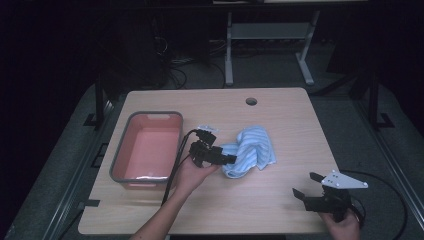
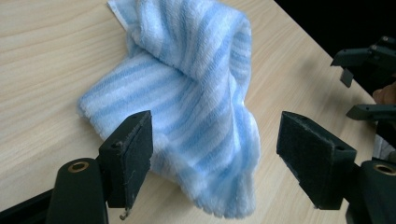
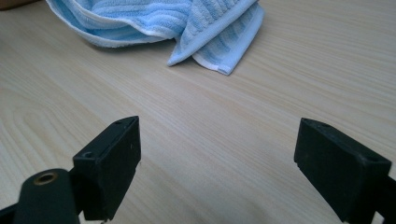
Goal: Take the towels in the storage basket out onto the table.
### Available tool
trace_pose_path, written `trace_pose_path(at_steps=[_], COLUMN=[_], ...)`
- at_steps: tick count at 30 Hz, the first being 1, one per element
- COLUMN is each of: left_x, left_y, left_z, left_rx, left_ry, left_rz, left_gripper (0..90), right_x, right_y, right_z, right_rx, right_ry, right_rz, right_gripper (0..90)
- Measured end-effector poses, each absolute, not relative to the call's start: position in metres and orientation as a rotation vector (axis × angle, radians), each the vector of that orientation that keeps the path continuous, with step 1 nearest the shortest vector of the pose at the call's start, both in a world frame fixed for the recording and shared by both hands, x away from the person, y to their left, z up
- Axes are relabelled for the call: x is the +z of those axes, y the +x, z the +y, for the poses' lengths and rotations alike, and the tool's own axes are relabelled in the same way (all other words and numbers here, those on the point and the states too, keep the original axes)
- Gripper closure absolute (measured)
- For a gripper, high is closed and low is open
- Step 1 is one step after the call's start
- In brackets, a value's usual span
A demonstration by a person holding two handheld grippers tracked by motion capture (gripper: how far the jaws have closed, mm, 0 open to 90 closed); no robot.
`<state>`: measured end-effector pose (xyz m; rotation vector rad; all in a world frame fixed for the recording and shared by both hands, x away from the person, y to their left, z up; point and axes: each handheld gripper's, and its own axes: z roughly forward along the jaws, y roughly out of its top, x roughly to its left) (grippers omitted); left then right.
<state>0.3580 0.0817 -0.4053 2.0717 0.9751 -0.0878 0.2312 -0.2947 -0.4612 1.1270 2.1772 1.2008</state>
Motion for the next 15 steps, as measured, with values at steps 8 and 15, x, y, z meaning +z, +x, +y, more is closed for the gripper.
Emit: trace_pose_path(at_steps=[8,15], left_x=[-0.404,-0.402], left_y=[0.344,0.333], left_z=[0.089,0.094], left_rx=[-0.084,-0.083], left_ry=[2.07,2.08], left_rz=[0.958,0.943], left_gripper=[27.0,27.0], right_x=[-0.462,-0.463], right_y=[0.231,0.231], right_z=[-0.296,-0.296], right_rx=[1.195,1.187], right_ry=[1.131,1.131], right_rz=[2.178,2.181], right_gripper=[14.3,14.2])
